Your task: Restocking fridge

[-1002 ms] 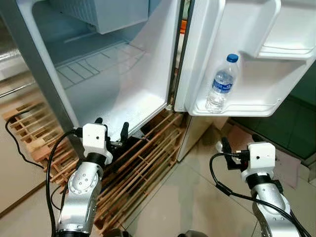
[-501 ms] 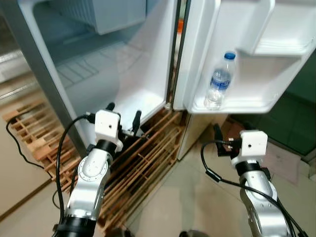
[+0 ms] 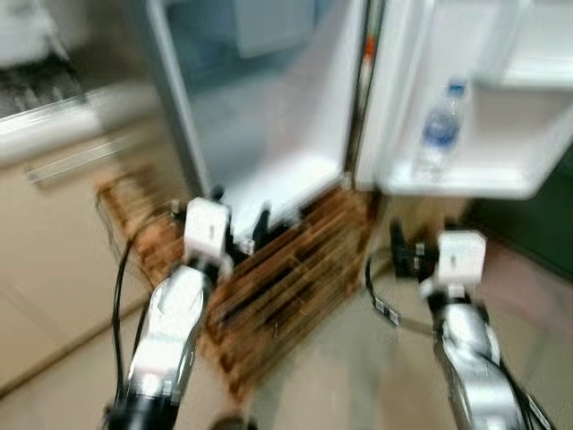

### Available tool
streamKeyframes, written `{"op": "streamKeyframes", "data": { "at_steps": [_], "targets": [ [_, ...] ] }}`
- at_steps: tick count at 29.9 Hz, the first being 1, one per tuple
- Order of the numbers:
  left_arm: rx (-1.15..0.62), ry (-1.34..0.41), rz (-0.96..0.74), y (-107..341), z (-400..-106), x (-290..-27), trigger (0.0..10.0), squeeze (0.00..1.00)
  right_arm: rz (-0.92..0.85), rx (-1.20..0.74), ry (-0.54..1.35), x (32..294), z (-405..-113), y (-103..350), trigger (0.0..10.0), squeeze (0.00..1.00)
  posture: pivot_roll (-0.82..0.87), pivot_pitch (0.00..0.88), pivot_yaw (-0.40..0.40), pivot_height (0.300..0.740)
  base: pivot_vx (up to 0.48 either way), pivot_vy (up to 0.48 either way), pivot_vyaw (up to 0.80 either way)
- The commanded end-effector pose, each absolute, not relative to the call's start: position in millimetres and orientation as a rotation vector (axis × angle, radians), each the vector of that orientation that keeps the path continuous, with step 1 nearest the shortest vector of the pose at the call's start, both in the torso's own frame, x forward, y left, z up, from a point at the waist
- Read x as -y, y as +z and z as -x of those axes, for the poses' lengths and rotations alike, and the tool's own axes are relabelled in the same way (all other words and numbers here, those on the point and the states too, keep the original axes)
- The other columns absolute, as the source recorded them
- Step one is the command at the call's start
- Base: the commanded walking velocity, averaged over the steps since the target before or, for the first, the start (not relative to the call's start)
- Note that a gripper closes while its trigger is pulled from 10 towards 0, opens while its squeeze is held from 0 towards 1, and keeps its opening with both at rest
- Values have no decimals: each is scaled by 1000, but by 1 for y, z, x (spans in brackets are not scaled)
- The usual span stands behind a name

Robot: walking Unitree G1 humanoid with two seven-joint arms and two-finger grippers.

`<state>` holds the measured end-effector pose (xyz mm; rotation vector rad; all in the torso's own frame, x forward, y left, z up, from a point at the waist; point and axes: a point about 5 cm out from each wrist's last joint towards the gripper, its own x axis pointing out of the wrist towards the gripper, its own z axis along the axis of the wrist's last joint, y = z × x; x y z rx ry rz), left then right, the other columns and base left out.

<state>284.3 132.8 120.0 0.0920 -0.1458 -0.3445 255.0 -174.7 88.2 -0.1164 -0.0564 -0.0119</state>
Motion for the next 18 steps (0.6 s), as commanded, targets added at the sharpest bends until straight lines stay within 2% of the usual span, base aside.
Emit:
{"op": "streamKeyframes", "data": {
  "at_steps": [1,18],
  "targets": [
    [162,-370,-92,125,-285,-128,10000,0,124,60,-38,182,-257,91,10000,0,-76,0,11,724,0,-480,0],
    [151,-382,-92,123,-289,-125,10000,0,163,62,-17,180,-256,90,10000,0,-88,0,13,724,0,-480,766]
  ]
}}
